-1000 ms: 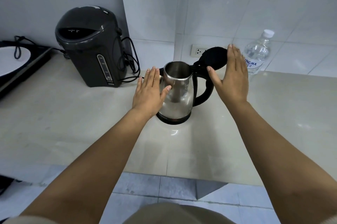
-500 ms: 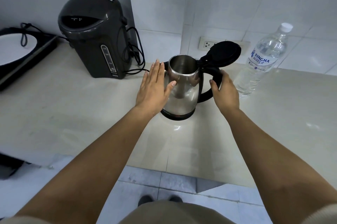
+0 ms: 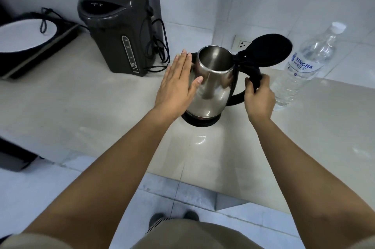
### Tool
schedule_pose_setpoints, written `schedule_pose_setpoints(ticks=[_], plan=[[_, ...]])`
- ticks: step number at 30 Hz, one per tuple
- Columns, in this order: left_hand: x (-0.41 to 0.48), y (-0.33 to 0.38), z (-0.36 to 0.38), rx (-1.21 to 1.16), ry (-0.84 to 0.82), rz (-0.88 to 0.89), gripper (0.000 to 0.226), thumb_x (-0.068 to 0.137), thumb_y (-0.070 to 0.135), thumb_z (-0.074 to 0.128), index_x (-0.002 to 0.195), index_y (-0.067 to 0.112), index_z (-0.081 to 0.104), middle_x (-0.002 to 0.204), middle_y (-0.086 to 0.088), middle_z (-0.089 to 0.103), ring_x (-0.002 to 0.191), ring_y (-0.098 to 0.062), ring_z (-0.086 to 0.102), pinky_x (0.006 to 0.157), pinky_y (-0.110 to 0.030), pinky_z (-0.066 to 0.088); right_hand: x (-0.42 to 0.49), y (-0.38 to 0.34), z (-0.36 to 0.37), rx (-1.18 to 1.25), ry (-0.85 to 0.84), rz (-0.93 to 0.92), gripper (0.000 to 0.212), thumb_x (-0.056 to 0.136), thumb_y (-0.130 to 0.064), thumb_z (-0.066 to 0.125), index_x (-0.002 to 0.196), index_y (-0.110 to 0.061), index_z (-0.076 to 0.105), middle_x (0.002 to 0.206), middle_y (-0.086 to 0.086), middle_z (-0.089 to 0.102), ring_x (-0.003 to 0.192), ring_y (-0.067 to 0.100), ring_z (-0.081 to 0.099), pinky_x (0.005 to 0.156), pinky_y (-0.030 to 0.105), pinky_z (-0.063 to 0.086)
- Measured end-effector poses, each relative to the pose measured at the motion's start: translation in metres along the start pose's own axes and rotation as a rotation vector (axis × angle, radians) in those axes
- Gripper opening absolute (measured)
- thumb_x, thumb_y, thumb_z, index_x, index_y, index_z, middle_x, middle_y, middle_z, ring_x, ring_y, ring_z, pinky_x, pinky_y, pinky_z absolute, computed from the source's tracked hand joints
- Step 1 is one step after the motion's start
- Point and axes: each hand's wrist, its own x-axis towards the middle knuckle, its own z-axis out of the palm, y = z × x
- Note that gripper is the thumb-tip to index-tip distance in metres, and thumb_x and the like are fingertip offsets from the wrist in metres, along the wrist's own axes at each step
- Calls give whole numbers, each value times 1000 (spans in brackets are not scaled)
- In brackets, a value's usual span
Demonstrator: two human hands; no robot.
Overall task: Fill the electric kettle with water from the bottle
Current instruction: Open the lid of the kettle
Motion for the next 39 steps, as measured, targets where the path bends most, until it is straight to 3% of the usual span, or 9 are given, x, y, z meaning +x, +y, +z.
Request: schedule_pose_setpoints(ticks=[4,11,16,24,35,39], plan=[[-11,2,-11,-3,40,-2,67,102,48,27,155,14,6,163,-1,-1,149,-10,-5,121,-28,-3,-4,-11,-11,4,22,-26,34,96,-38,49,119,-14,49,102,12,68,95,36,61,73,32,39],[-54,-17,-39,39,69,-27,67,101,49,26,155,14,7,163,1,0,148,-9,-6,120,-28,-4,-42,-35,-9,29,-13,-69,34,94,-39,51,119,-15,50,102,11,68,97,35,62,79,37,45],[-100,-42,-62,80,61,-110,68,101,50,24,155,15,5,163,3,-3,148,-8,-8,120,-29,-4,-84,-53,9,36,-109,-93,34,94,-39,51,119,-16,50,105,10,69,97,36,62,85,42,48],[-152,-80,-69,167,-28,-244,68,101,52,20,155,16,1,163,1,-3,148,-9,-9,120,-29,-6,-125,-62,40,34,-256,-84,30,94,-36,50,118,-19,51,108,9,68,102,35,60,85,38,45],[-145,-94,-57,220,-56,-269,72,99,54,20,155,16,-5,162,1,-9,148,-11,-11,121,-32,-5,-116,-64,64,102,-319,0,32,93,-37,52,119,-19,50,113,8,67,105,35,58,93,41,45],[-137,-101,-54,224,-40,-276,72,100,53,21,155,15,-4,162,0,-7,148,-13,-9,121,-34,-3,-105,-70,71,115,-352,-6,32,93,-36,52,118,-17,49,110,9,67,103,34,60,89,36,45]])
